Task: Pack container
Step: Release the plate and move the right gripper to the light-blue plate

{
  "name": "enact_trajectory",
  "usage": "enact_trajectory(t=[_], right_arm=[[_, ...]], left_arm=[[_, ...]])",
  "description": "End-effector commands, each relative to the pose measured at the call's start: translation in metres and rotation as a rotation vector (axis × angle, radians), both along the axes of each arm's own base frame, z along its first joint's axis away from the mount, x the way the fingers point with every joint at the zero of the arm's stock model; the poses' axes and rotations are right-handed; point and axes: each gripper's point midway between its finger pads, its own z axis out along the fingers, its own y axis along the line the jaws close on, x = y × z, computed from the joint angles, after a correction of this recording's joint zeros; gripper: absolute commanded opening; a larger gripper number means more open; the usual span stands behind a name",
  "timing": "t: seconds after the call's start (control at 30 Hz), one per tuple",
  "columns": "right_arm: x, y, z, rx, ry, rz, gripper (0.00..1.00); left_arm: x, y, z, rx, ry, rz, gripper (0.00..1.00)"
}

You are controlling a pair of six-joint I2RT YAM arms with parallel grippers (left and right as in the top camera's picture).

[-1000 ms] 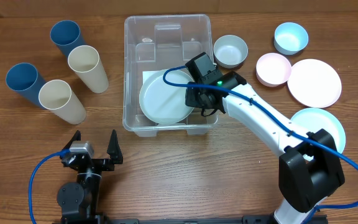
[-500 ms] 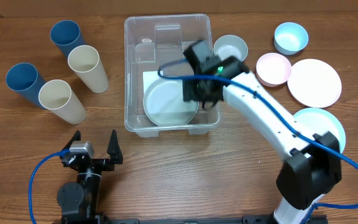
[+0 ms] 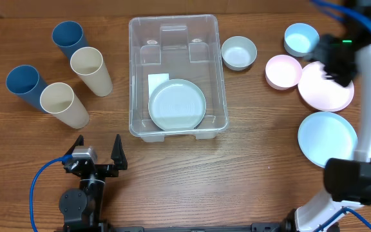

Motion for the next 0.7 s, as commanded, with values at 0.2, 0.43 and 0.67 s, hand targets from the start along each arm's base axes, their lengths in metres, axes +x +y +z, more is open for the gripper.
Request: enact_trajectory(t=[0.2,0.43,0.67], right_arm=[[-0.084,-0.133,-0.066,0.09,0.202,-0.43,0.68],[-0.153,-0.151,-0.15,0.249,0.372,-0.618,0.66],[-0.167,-0.132,-0.228,0.305,0.374,-0.56,0.66]], left_arm=[[0.0,0.002,0.0,-0.008,-0.003,0.01,1.0],[0.0,0.002,0.0,-0.008,-0.003,0.01,1.0],[0.0,0.002,0.0,-0.008,-0.003,0.01,1.0]])
